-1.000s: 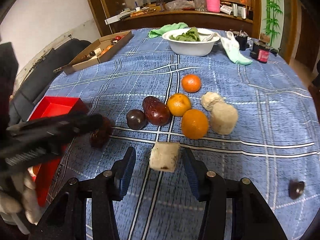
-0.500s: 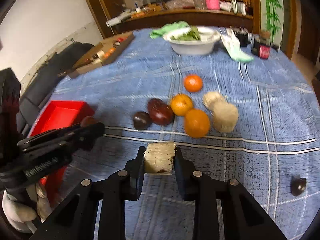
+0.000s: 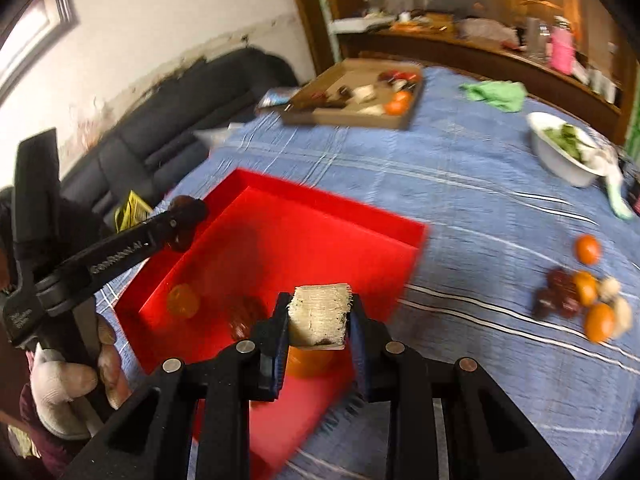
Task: Organize fruits
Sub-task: 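Drop the date and cake cube into the red tray from both tools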
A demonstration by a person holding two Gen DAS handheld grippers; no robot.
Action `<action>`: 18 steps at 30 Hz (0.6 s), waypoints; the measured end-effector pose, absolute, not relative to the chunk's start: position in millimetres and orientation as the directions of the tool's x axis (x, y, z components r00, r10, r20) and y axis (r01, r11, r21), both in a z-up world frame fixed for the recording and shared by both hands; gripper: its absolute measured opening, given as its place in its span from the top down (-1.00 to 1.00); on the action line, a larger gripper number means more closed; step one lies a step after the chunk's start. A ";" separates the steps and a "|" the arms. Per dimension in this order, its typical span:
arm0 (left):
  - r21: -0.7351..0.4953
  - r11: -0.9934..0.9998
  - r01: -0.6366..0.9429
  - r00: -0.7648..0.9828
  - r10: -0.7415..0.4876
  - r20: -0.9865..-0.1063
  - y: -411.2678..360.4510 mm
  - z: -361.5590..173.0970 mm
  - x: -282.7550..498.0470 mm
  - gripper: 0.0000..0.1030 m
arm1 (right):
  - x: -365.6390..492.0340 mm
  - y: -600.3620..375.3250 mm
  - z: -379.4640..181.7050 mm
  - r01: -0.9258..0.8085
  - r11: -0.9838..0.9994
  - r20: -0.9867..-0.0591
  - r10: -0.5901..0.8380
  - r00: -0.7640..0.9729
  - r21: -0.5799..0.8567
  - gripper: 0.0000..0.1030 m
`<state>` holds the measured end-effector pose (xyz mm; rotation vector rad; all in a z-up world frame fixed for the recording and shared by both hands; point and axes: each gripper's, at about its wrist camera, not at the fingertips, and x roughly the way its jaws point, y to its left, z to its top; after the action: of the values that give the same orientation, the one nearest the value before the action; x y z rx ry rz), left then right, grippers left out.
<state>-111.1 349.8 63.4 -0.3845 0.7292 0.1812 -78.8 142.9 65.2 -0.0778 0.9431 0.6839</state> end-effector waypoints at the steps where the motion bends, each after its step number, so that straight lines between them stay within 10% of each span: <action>1: -0.283 0.914 -0.291 0.732 0.023 -0.680 353.8 61.4 -110.2 0.42 | -75.3 155.1 60.6 -0.575 0.791 -0.778 0.492 0.391 0.211 0.42; 18: -0.122 0.950 -0.288 0.745 0.142 -0.652 322.2 93.3 -133.7 -0.56 | -72.0 177.6 51.3 -0.562 0.805 -0.790 0.465 0.399 0.190 0.33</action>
<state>-133.8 322.2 93.3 -0.2210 0.6925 0.2371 -72.0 177.6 51.3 -0.1131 0.9610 0.6513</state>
